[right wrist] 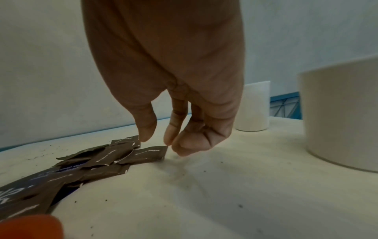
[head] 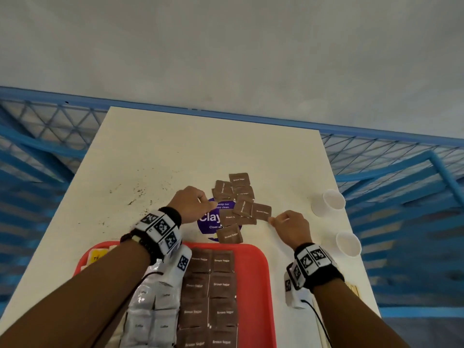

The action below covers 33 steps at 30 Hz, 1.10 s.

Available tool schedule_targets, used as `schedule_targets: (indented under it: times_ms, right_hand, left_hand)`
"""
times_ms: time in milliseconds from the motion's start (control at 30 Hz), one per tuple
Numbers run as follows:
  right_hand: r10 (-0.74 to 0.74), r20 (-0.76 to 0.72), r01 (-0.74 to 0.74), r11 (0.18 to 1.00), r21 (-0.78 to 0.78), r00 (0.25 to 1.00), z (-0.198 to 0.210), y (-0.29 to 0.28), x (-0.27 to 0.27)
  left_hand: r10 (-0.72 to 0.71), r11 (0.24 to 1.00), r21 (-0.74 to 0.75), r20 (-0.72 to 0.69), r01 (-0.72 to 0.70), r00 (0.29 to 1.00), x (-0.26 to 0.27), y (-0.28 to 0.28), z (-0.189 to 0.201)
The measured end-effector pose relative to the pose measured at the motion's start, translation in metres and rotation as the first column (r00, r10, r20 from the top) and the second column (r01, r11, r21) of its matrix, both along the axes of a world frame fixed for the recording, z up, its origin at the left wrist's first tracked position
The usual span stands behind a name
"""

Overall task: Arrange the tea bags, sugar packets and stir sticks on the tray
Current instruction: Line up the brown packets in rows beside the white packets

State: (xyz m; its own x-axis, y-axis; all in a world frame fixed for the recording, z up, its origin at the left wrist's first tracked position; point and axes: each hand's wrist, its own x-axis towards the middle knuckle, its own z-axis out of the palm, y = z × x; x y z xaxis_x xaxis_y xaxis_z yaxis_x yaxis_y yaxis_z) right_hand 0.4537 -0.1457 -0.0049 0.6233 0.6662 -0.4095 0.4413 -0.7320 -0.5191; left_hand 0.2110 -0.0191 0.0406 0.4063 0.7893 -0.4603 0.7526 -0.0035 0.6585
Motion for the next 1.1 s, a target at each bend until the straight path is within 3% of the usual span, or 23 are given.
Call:
schedule_targets:
  times_ms: [133, 267, 367, 467, 600, 800, 1100]
  right_hand:
    - [0.031, 0.015, -0.030, 0.998, -0.061, 0.999, -0.011, 0.030, -0.010]
    - [0.113, 0.069, -0.107, 0.990, -0.090, 0.991, -0.015, 0.054, -0.038]
    - [0.163, 0.085, -0.162, 0.987, -0.020, 0.983, -0.022, 0.055, -0.053]
    - [0.227, -0.012, -0.226, 0.970, 0.086, 0.974, -0.023, 0.051, -0.051]
    - [0.267, 0.003, -0.263, 0.951, 0.160, 0.964, -0.017, 0.054, -0.029]
    - [0.227, -0.182, -0.206, 0.970, 0.131, 0.957, -0.001, 0.074, -0.007]
    - [0.371, -0.040, -0.373, 0.923, -0.096, 0.928, -0.025, 0.096, -0.042]
  left_hand:
    - [-0.018, 0.999, 0.044, -0.105, 0.023, 0.994, 0.018, 0.016, -0.017]
    - [0.074, 0.994, 0.096, -0.172, -0.058, 0.982, 0.039, 0.030, -0.025]
    - [0.114, 0.987, 0.135, -0.195, -0.088, 0.974, 0.056, 0.040, -0.032]
    - [0.063, 0.995, 0.094, -0.197, -0.046, 0.978, 0.073, 0.045, -0.047]
    - [-0.024, 0.993, 0.107, -0.258, 0.054, 0.966, 0.089, 0.042, -0.056]
    - [-0.009, 0.997, 0.075, -0.263, 0.030, 0.965, 0.083, 0.042, -0.068]
    - [-0.011, 0.996, 0.079, -0.259, 0.033, 0.966, 0.067, 0.041, -0.070]
